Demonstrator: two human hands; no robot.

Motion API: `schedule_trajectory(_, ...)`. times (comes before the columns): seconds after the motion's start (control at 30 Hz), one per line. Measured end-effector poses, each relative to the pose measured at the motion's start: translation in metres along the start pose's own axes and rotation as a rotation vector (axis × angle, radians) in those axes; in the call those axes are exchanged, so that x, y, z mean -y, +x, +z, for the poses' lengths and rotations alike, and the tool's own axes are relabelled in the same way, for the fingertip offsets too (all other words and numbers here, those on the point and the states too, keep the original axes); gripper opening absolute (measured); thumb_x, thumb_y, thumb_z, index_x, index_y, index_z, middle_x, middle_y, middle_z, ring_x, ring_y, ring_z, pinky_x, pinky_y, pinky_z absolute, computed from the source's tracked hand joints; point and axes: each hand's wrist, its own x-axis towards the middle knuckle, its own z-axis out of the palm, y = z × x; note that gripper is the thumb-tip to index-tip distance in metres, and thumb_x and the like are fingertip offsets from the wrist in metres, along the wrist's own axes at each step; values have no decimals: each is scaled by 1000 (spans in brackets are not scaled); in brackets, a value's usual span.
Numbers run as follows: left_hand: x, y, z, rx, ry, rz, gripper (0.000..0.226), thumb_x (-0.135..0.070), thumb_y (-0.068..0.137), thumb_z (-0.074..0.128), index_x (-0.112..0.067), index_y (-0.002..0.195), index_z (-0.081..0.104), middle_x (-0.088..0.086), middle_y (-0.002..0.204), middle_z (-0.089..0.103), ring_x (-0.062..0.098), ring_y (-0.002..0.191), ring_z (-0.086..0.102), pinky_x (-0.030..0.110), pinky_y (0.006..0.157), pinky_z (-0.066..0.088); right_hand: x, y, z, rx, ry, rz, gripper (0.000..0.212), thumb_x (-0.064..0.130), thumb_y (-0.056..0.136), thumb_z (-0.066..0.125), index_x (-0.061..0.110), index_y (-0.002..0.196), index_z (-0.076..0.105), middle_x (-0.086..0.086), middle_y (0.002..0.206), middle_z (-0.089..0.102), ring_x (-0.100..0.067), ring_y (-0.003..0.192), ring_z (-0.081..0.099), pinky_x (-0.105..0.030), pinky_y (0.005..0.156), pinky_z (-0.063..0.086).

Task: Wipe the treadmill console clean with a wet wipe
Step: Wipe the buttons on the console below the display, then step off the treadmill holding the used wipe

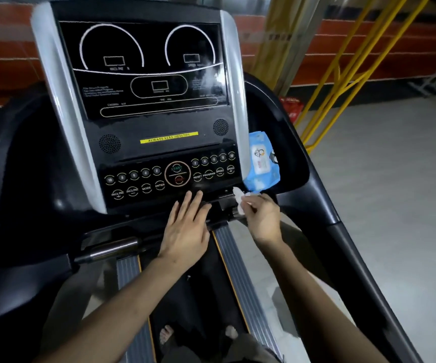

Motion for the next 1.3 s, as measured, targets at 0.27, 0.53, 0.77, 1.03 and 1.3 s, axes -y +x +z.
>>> schedule_trajectory(0.27, -76, -43, 14, -21, -30, 90, 55, -23, 101, 47, -18, 156, 43, 4, 172, 23, 21, 161, 8, 43, 131, 3, -39, -100, -76, -84, 178, 50, 13, 20, 89, 75, 25, 100, 79, 8, 92, 72, -3, 89, 65, -13, 79, 48)
schedule_trajectory(0.53, -247, -104, 85, 46, -107, 306, 52, -13, 94, 66, -12, 146, 58, 11, 161, 46, 31, 152, 37, 53, 124, 31, -139, -233, -232, -324, 180, 231, 15, 13, 87, 77, 24, 97, 80, 9, 92, 71, -2, 84, 67, -15, 75, 50)
schedule_trajectory(0.77, -428, -207, 162, 207, -161, 526, 54, -22, 102, 49, -17, 156, 43, 4, 170, 28, 24, 160, 16, 47, 129, 17, -257, -408, -359, -550, 142, 483, 20, 4, 85, 73, 23, 88, 79, 5, 86, 70, -5, 77, 67, -20, 71, 51)
schedule_trajectory(1.03, -546, -272, 212, 349, -82, 692, 53, -28, 105, 42, -19, 157, 39, 3, 171, 24, 21, 160, 13, 41, 130, 4, -336, -536, -412, -719, 173, 670, 29, 10, 85, 75, 39, 84, 75, 15, 84, 68, -5, 80, 67, -13, 70, 48)
schedule_trajectory(1.3, -619, -265, 275, 423, -77, 677, 50, -27, 106, 42, -19, 155, 40, 4, 170, 28, 23, 160, 16, 41, 128, 10, -408, -546, -454, -735, 212, 735, 21, 15, 85, 74, 36, 86, 77, 17, 85, 69, -4, 82, 66, -14, 72, 50)
